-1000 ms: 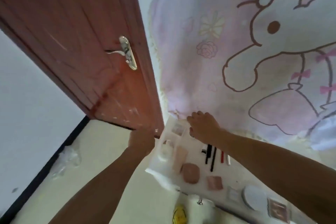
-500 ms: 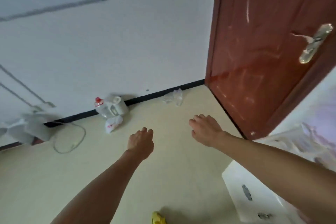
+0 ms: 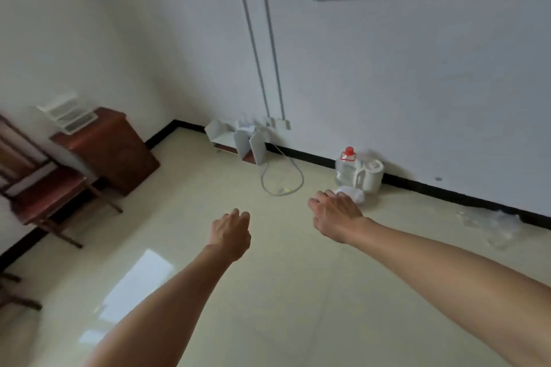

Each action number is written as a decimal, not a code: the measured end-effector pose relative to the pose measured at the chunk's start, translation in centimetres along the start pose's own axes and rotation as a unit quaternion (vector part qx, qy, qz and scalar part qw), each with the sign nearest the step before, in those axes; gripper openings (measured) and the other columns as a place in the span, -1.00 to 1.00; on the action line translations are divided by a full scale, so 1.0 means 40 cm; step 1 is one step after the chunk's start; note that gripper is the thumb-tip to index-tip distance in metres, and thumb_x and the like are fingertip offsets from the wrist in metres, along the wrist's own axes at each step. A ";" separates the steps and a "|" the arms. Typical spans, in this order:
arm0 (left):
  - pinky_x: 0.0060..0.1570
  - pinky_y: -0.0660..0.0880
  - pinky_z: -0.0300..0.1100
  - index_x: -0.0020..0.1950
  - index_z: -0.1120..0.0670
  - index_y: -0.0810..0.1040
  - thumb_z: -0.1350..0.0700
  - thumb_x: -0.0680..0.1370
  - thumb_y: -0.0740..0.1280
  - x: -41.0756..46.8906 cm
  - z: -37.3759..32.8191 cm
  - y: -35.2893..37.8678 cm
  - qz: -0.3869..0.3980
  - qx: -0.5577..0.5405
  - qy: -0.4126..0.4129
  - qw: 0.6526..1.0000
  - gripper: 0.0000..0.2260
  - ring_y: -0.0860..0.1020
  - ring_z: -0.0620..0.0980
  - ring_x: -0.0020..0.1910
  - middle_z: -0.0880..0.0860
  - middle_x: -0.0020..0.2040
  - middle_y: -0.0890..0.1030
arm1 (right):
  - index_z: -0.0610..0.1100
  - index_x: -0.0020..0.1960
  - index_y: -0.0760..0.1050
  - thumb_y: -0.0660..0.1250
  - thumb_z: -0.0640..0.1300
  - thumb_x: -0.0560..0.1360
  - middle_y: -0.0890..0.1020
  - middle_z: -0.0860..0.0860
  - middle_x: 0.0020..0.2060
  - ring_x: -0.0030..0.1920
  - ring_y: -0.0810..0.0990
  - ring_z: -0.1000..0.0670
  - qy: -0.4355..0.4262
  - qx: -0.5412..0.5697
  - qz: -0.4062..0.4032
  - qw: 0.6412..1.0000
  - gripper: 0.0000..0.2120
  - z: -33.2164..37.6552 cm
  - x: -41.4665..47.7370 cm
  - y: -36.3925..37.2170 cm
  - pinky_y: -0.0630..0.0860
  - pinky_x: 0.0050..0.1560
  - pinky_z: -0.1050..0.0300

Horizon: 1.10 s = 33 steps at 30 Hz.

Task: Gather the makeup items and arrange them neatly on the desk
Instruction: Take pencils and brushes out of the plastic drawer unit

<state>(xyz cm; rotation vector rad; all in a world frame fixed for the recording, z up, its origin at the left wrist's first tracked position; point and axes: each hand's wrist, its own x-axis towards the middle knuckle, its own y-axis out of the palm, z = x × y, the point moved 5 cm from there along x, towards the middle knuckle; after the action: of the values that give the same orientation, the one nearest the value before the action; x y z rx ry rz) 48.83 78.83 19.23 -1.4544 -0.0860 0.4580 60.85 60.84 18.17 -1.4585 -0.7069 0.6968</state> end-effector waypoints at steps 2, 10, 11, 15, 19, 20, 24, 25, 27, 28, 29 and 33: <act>-0.16 0.32 -0.11 0.12 0.13 0.44 0.11 0.60 0.16 0.016 0.125 0.020 0.008 -0.017 -0.047 0.999 -0.84 0.53 0.13 0.06 0.10 0.09 0.50 | -0.13 0.13 0.45 0.13 -0.13 0.56 0.53 -0.11 0.13 0.13 0.49 -0.14 -0.055 -0.006 -0.001 0.998 -0.79 0.091 0.126 0.000 0.38 0.03 0.01; -0.16 0.37 -0.11 0.07 0.13 0.45 0.11 0.59 0.17 0.188 0.469 0.109 0.040 -0.067 -0.177 0.981 -0.86 0.54 0.14 0.01 0.10 0.06 0.51 | -0.12 0.17 0.43 0.17 -0.07 0.56 0.52 -0.10 0.12 0.13 0.49 -0.13 -0.196 -0.023 0.049 0.979 -0.77 0.306 0.586 0.077 0.40 0.07 0.04; -0.16 0.37 -0.10 0.04 0.13 0.45 0.12 0.58 0.17 0.225 0.509 0.110 0.039 -0.072 -0.193 0.978 -0.87 0.54 0.14 0.00 0.10 0.05 0.51 | -0.12 0.18 0.42 0.18 -0.07 0.56 0.52 -0.10 0.13 0.14 0.49 -0.13 -0.208 -0.023 0.052 0.976 -0.76 0.320 0.652 0.087 0.40 0.07 0.04; -0.19 0.35 -0.12 0.01 0.14 0.44 0.12 0.57 0.18 0.383 0.664 0.090 0.036 -0.092 -0.246 0.964 -0.89 0.54 0.16 -0.03 0.10 0.03 0.51 | -0.12 0.19 0.42 0.18 -0.06 0.56 0.51 -0.11 0.13 0.14 0.48 -0.13 -0.247 -0.022 0.056 0.967 -0.76 0.365 0.932 0.082 0.40 0.05 0.03; -0.10 0.42 -0.10 0.07 0.14 0.46 0.12 0.54 0.20 0.526 0.825 0.042 0.006 -0.134 -0.311 0.941 -0.84 0.53 0.15 0.01 0.09 0.04 0.52 | -0.11 0.21 0.43 0.19 -0.05 0.56 0.51 -0.09 0.12 0.14 0.50 -0.12 -0.273 -0.013 0.041 0.961 -0.74 0.420 1.216 0.026 0.41 0.03 0.04; -0.07 0.44 -0.09 0.09 0.13 0.46 0.11 0.54 0.21 0.546 0.856 0.036 0.004 -0.141 -0.319 0.937 -0.83 0.53 0.15 0.02 0.10 0.05 0.52 | -0.11 0.21 0.42 0.19 -0.05 0.56 0.51 -0.08 0.11 0.14 0.50 -0.11 -0.277 -0.016 0.043 0.960 -0.74 0.438 1.268 0.014 0.41 0.02 0.04; -0.06 0.44 -0.08 0.09 0.14 0.46 0.12 0.55 0.20 0.629 1.020 0.065 0.013 -0.157 -0.354 0.922 -0.83 0.53 0.15 0.01 0.10 0.07 0.52 | -0.11 0.17 0.40 0.16 -0.05 0.56 0.50 -0.08 0.10 0.12 0.50 -0.11 -0.314 -0.027 0.052 0.948 -0.77 0.555 1.484 0.029 0.40 0.00 0.03; -0.07 0.43 -0.09 0.09 0.14 0.45 0.12 0.55 0.20 0.649 1.067 0.078 0.016 -0.163 -0.366 0.916 -0.83 0.53 0.15 0.01 0.10 0.07 0.51 | -0.10 0.17 0.40 0.16 -0.04 0.56 0.50 -0.08 0.09 0.11 0.50 -0.11 -0.323 -0.027 0.055 0.945 -0.76 0.587 1.532 0.038 0.41 0.01 0.03; -0.10 0.41 -0.10 0.09 0.13 0.45 0.11 0.55 0.20 0.691 1.162 0.104 0.022 -0.165 -0.383 0.909 -0.84 0.52 0.15 0.02 0.09 0.07 0.51 | -0.10 0.18 0.41 0.16 -0.04 0.56 0.51 -0.08 0.09 0.10 0.50 -0.11 -0.338 -0.027 0.055 0.939 -0.76 0.651 1.620 0.058 0.42 0.02 0.03; -0.12 0.39 -0.11 0.09 0.12 0.45 0.11 0.56 0.20 0.718 1.215 0.119 0.026 -0.166 -0.388 0.906 -0.84 0.52 0.14 0.02 0.09 0.07 0.51 | -0.10 0.17 0.41 0.16 -0.04 0.56 0.51 -0.07 0.08 0.10 0.50 -0.11 -0.342 -0.029 0.054 0.938 -0.76 0.685 1.669 0.070 0.43 0.02 0.02; -0.14 0.37 -0.12 0.10 0.12 0.45 0.11 0.56 0.20 0.747 1.267 0.132 0.027 -0.166 -0.391 0.905 -0.84 0.52 0.14 0.02 0.09 0.07 0.50 | -0.10 0.17 0.41 0.15 -0.04 0.56 0.51 -0.07 0.08 0.10 0.50 -0.11 -0.345 -0.032 0.053 0.937 -0.76 0.717 1.718 0.081 0.42 0.02 0.02; -0.10 0.40 -0.09 0.06 0.10 0.44 0.09 0.55 0.20 0.876 1.507 0.146 0.020 -0.167 -0.394 0.903 -0.86 0.53 0.12 0.04 0.07 0.06 0.49 | -0.10 0.19 0.41 0.15 -0.04 0.56 0.50 -0.07 0.10 0.12 0.49 -0.11 -0.340 -0.039 0.058 0.938 -0.75 0.850 1.949 0.108 0.42 0.05 0.02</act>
<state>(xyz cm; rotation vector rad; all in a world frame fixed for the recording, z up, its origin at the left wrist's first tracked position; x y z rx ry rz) 59.43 147.77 13.79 -1.5195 -0.8182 1.0890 82.83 143.01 13.93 -1.3304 -1.1911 1.3061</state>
